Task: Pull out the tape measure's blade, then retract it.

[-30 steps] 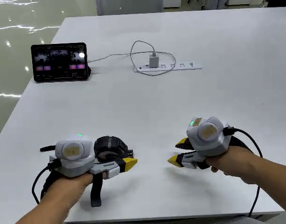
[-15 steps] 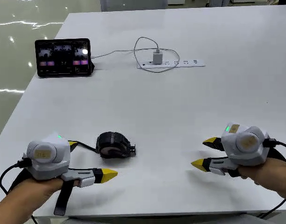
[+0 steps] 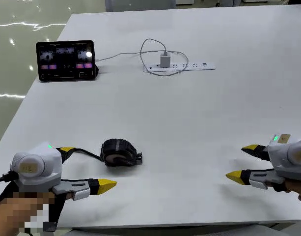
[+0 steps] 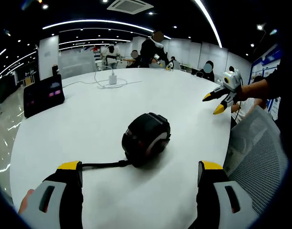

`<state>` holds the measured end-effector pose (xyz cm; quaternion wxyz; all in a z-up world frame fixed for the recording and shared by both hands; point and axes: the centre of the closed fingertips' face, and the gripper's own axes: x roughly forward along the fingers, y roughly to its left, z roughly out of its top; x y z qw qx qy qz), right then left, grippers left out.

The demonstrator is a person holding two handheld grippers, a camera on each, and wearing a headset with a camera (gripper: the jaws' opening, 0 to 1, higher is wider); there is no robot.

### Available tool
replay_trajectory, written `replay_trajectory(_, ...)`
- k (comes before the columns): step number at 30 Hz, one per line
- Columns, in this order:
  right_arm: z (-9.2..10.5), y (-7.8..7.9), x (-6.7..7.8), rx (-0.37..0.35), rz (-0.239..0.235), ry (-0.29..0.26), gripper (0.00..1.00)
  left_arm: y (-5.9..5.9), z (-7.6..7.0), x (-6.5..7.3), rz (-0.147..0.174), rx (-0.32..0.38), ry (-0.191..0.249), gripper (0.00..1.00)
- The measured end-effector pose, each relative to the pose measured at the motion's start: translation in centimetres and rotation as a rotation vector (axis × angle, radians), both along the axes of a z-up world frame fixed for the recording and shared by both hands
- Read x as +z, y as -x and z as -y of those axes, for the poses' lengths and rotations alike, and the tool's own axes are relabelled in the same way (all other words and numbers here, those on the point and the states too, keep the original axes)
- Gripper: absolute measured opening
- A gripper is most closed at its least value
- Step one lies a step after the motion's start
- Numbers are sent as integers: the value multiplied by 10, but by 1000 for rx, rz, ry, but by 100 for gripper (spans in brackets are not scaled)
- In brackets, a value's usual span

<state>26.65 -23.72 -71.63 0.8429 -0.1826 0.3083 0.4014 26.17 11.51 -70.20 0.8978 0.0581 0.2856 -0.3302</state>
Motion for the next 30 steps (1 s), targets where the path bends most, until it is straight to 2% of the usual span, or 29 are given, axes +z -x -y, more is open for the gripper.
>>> replay_trajectory(3,7,3,5,-6,7,-20,57,0,-5,3,4,5,-6,99)
replay_trajectory(7,12,10,6,1,2,-18,64,-1,-11,6,9,12,-11,99)
replay_trajectory(11,20,11,9,-35,-13,-39,71,0,-17,6,11,13,-20,99)
replay_trajectory(14,21,15,9,-31,-27,-52,76,1,-21,5,2,18,-15,99)
replay_trajectory(18,24,21,8,-12,-26,-36,82,2,-23,6,3,18,-18,99)
replay_trajectory(23,31,26,5,-21,-45,-45,93,2,-25,9,10,17,-18,99)
replay_trajectory(28,41,25,4,-15,-23,-9,99,3,-27,9,13,10,-31,99)
replay_trajectory(30,40,26,7,-14,-34,-39,99,4,-27,9,7,10,-26,99)
